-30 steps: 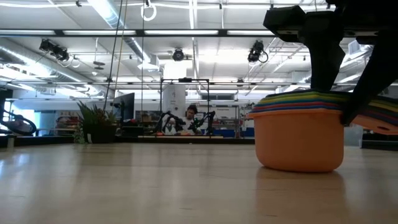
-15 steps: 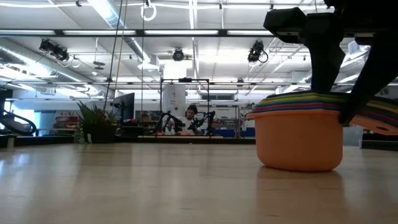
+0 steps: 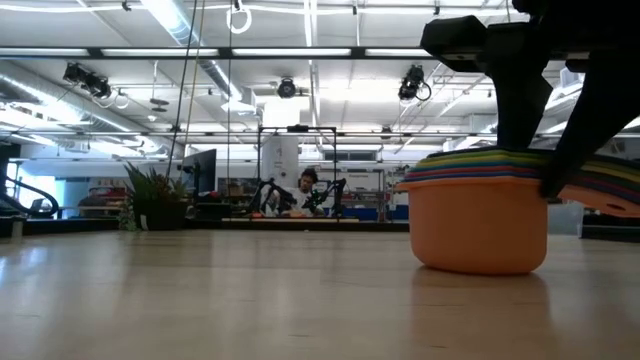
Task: Nest measuring cups in basket
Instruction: Put the stacked measuring cups into the bin
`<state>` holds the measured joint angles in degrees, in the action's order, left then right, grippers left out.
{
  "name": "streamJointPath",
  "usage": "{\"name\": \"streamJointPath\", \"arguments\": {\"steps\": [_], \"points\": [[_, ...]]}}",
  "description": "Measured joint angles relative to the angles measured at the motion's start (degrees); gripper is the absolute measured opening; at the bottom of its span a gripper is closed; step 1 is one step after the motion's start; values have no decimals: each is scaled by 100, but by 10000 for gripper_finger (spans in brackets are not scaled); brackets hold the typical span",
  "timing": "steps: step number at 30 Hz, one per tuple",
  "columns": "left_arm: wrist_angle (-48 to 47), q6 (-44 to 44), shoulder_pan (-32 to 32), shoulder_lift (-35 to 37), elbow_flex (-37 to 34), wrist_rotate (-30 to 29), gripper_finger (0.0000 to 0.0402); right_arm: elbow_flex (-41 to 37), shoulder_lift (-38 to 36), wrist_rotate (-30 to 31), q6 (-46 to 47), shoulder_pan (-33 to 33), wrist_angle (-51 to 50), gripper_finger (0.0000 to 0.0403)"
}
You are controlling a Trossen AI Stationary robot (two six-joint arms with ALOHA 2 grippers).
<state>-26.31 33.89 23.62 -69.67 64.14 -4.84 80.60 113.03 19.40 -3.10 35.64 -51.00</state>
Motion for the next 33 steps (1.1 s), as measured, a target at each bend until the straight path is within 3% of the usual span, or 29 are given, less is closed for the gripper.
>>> {"name": "streamJointPath", "arguments": {"steps": [10, 15, 22, 33], "points": [[-1, -5, -2, -2, 0, -2, 87, 0, 0, -23, -147, -2, 1, 99], [0, -628, -2, -2, 0, -2, 87, -11, -88, -231, -162, -14, -15, 98], [-2, -656, -2, -2, 0, -3, 87, -24, -267, -506, -10, -119, -51, 95], [-2, -669, -2, -1, 0, -4, 87, -16, -271, -385, -16, -217, -24, 92]]}}
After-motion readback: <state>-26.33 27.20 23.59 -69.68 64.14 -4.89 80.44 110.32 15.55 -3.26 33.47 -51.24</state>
